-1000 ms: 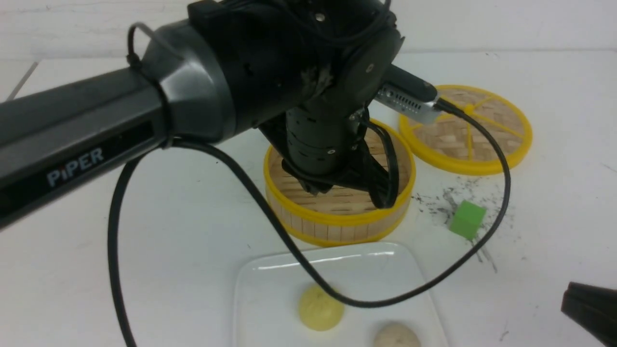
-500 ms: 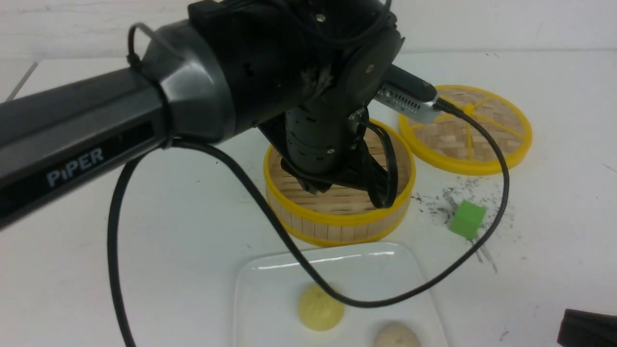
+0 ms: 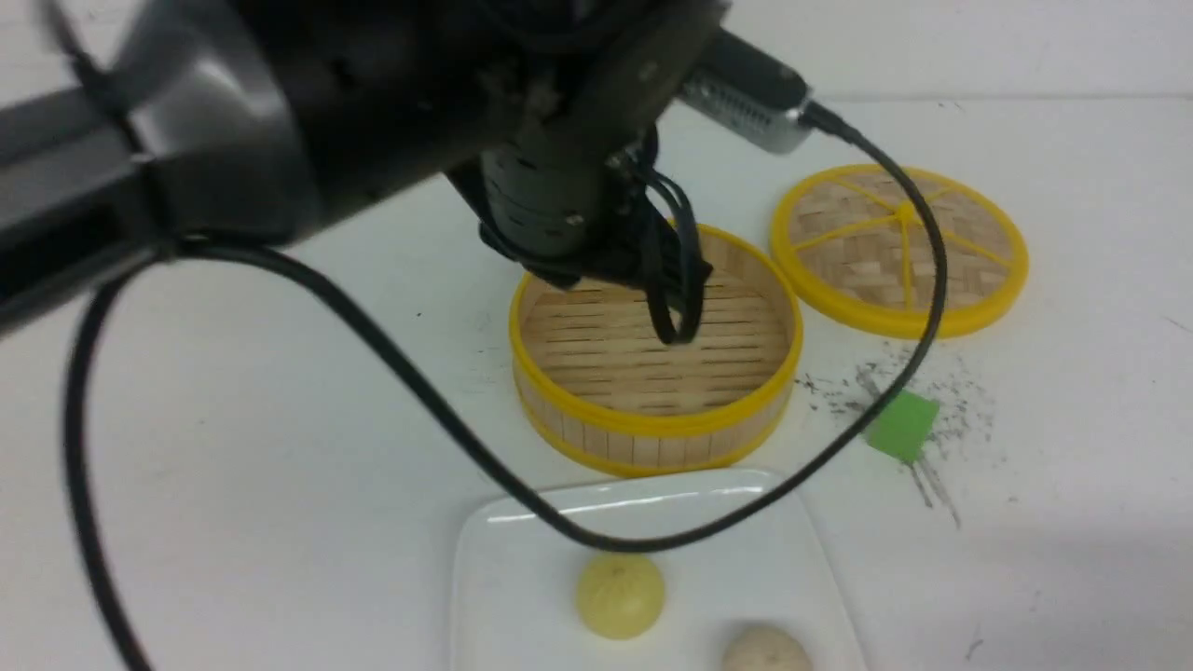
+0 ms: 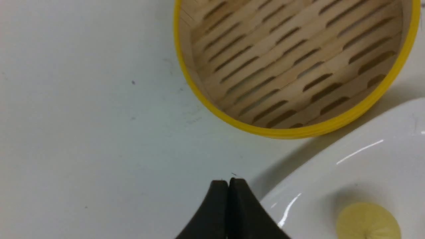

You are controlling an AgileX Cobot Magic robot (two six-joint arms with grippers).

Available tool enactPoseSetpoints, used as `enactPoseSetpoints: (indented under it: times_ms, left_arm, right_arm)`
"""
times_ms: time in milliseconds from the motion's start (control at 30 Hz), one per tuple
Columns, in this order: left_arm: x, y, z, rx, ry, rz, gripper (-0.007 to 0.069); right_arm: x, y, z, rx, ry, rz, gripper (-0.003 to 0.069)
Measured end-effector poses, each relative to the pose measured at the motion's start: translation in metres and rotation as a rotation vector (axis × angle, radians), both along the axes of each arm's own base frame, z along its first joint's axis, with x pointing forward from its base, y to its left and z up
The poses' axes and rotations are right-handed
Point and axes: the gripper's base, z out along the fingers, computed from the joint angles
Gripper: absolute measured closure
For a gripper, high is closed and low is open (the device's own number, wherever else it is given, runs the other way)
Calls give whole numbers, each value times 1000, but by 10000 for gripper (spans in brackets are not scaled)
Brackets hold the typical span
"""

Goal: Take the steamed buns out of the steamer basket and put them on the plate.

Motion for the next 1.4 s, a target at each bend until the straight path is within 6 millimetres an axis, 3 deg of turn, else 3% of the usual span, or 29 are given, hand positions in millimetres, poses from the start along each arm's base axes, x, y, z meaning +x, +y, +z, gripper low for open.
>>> enactPoseSetpoints:
  times_ms: [133,267,533,633,1067,1400]
  left_arm:
    - [-12,26,32,-58,-62,4,606]
    - [-30,53,58,-130,-109,18,606]
    - [-70,95,66,-232,-122,76,606]
    - [-86,112,59,-278,-108,131,606]
    - [-134,163,-26,-331,31,384,605]
    - [-169,194,-58,-454,79,464,605]
  right_arm:
    - [-2,-7,-18,-9,33,-104,591]
    - [-6,-12,-23,-16,69,-161,585]
    - [-9,-13,-25,-17,82,-176,576]
    - [-9,-13,-25,-18,82,-176,571]
    - [-9,-13,-25,-18,85,-176,561]
    - [-9,-13,-25,-88,82,-158,549]
